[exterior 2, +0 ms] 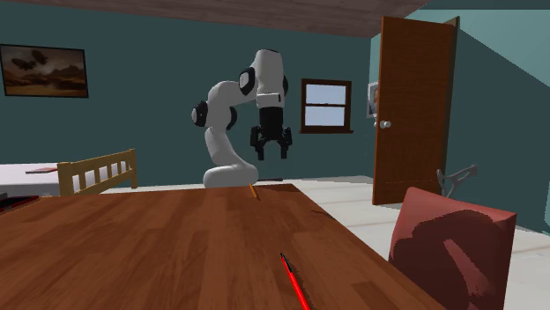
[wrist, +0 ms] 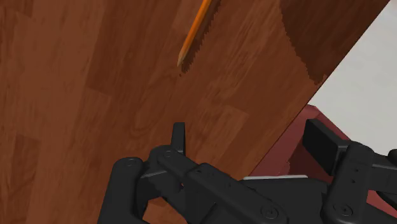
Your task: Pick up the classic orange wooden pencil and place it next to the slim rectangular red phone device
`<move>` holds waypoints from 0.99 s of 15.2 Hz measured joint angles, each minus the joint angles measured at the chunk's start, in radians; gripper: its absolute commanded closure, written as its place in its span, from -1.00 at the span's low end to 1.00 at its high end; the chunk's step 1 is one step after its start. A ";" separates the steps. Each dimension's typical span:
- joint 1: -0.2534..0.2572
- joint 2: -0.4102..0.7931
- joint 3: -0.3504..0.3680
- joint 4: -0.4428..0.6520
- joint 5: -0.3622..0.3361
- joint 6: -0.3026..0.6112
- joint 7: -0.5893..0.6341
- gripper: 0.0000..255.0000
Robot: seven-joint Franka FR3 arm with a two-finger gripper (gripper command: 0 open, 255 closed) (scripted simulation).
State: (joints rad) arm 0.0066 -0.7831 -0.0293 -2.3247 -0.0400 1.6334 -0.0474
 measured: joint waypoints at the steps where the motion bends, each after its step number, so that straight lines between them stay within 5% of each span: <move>1: 0.000 0.000 0.000 0.000 0.000 0.000 0.000 -1.00; 11: -0.129 -0.222 0.188 -0.225 -0.015 -0.165 0.387 -1.00; 15: -0.138 -0.261 0.210 -0.283 -0.009 -0.168 0.432 -1.00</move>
State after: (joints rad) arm -0.1314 -1.0438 0.1803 -2.6073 -0.0493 1.4655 0.3847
